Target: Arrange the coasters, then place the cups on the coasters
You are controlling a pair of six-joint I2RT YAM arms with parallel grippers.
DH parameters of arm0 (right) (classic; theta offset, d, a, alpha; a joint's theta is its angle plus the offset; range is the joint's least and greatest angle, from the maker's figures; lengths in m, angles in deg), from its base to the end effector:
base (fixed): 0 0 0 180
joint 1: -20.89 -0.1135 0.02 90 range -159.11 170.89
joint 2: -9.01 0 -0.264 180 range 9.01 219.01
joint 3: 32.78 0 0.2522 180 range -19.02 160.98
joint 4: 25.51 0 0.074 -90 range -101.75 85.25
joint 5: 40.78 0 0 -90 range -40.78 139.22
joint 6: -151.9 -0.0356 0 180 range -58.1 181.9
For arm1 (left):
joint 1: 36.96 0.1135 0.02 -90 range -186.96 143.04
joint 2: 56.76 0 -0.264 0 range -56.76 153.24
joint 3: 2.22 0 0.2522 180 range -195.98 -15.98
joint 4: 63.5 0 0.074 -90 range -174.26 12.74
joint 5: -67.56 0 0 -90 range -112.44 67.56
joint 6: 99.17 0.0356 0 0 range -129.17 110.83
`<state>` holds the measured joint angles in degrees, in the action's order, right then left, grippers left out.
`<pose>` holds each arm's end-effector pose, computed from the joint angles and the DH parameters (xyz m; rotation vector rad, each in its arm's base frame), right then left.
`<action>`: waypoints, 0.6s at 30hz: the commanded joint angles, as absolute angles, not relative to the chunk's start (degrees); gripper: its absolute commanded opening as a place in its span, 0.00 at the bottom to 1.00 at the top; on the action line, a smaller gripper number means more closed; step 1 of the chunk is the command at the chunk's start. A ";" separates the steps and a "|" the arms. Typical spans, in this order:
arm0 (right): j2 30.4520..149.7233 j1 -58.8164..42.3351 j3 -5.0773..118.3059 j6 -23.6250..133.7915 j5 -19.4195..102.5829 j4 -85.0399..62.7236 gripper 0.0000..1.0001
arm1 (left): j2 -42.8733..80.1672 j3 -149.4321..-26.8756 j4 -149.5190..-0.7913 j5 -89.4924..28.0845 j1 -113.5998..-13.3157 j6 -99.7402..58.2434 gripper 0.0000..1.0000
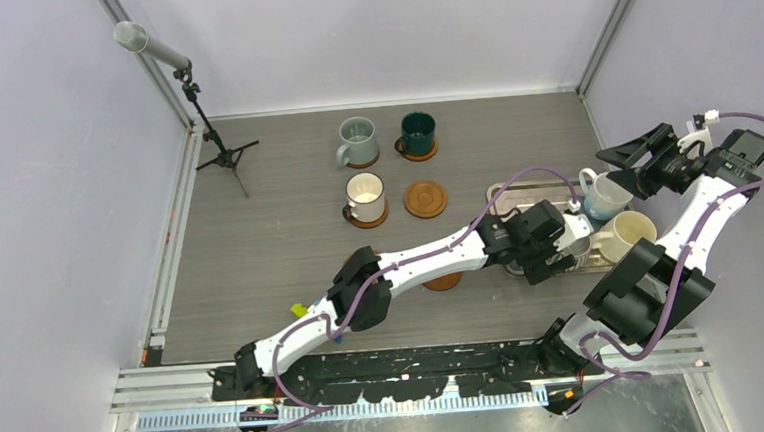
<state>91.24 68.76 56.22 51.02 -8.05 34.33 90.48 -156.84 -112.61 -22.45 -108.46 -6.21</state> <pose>0.2173 -0.1956 0.3303 0.6959 2.0163 0.8643 0.1821 -0.5443 0.2158 1.4387 1.8931 -0.6001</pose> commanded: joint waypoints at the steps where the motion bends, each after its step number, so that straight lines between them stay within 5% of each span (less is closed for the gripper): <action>1: 89.71 69.02 56.36 50.41 -10.79 32.56 0.70 | 92.65 -161.64 -111.59 -20.51 -108.41 -6.07 0.88; 12: 89.25 68.98 55.87 51.28 -11.59 32.92 0.70 | 95.09 -164.45 -108.88 -19.25 -107.17 -5.61 0.62; 18: 89.32 69.03 55.66 52.40 -11.66 33.55 0.70 | 94.55 -164.34 -108.66 -19.35 -105.68 -5.83 0.34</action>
<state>91.24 68.76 55.70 51.44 -10.11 34.07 95.07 -161.78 -111.43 -20.05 -107.28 -5.88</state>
